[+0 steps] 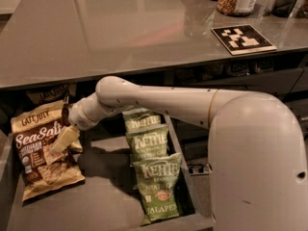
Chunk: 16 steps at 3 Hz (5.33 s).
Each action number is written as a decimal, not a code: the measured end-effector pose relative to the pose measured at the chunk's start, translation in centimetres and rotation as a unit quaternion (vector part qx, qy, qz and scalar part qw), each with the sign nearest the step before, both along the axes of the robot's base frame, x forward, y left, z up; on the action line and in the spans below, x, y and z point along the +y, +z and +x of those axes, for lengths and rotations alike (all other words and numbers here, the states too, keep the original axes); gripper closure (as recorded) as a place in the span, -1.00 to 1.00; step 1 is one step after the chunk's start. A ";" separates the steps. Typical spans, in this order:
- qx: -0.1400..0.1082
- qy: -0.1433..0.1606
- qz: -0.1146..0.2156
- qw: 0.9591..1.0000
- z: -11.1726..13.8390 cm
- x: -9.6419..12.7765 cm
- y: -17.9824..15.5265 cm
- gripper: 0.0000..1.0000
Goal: Pick brown chip bag from top drawer and place on counter
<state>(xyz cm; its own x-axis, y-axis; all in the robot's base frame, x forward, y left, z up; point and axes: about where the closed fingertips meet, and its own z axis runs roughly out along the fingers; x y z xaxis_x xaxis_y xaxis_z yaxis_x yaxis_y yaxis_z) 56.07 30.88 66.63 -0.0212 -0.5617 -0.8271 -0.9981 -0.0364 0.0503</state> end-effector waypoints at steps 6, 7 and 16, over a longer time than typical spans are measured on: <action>-0.028 -0.118 -0.026 0.992 2.2 6.5 -1.2 -0.14; -0.028 -0.118 -0.026 0.992 2.2 6.5 -1.2 0.30; -0.192 -0.092 0.140 0.967 -7.5 -12.3 20.4 1.00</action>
Offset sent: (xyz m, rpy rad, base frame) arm -0.0212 0.0487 0.0473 -0.1297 -0.0875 -0.0562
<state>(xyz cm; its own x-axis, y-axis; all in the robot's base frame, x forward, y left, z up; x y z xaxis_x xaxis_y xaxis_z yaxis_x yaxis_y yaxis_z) 48.55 18.55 87.01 0.2400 -0.3311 -0.9125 -0.9319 0.1846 -0.3121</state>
